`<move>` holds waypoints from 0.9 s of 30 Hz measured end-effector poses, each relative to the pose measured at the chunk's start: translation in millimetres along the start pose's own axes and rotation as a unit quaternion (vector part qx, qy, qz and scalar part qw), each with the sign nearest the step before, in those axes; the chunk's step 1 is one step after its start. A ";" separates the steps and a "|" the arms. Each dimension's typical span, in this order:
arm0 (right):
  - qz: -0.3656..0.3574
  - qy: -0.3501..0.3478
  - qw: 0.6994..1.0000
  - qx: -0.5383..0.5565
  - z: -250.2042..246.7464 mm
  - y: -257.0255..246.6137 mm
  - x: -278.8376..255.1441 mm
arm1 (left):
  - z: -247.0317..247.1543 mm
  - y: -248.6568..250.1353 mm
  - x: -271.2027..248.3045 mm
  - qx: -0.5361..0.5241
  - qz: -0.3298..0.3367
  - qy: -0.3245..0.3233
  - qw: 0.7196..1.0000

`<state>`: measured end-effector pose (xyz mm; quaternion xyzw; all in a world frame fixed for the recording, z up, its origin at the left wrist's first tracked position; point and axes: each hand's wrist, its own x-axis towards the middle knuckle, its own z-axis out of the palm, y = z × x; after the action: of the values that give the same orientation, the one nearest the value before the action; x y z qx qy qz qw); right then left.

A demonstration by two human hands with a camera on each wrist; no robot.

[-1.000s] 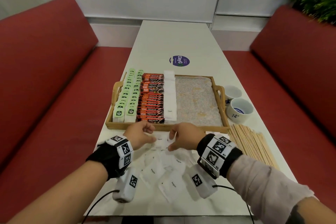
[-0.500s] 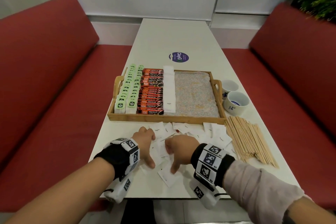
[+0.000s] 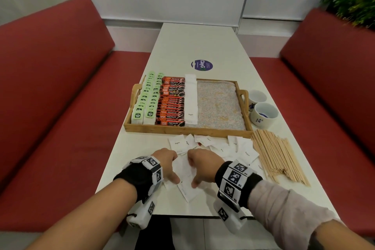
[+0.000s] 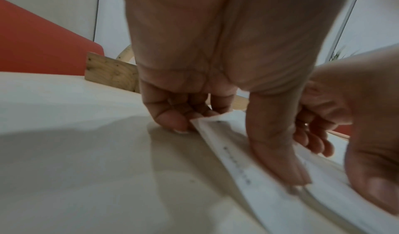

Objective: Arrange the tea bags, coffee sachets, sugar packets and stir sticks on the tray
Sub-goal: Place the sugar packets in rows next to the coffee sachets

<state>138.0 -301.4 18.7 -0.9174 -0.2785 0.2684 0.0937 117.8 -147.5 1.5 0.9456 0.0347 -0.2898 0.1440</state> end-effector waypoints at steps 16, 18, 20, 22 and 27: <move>0.037 0.141 0.977 0.158 -19.8 -4.2 4.4 | -20.9 -15.1 -11.6 -0.455 0.021 0.122 0.882; 0.035 0.181 0.965 0.186 -30.6 -5.3 10.2 | -26.6 -13.7 -12.6 -0.489 0.040 0.124 0.863; 0.028 0.195 0.962 0.190 -40.4 -4.0 15.9 | -30.6 -13.0 -10.8 -0.493 0.060 0.129 0.858; 0.022 0.208 0.958 0.194 -48.7 -1.4 20.7 | -33.9 -12.5 -7.8 -0.485 0.070 0.137 0.861; 0.002 0.216 0.942 0.257 -61.6 2.3 30.3 | -41.2 -10.1 2.4 -0.478 0.082 0.141 0.863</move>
<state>193.9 -287.7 56.3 -0.8986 -0.1707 0.1262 0.3840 140.5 -125.8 30.1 0.7910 0.1112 -0.0885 0.5951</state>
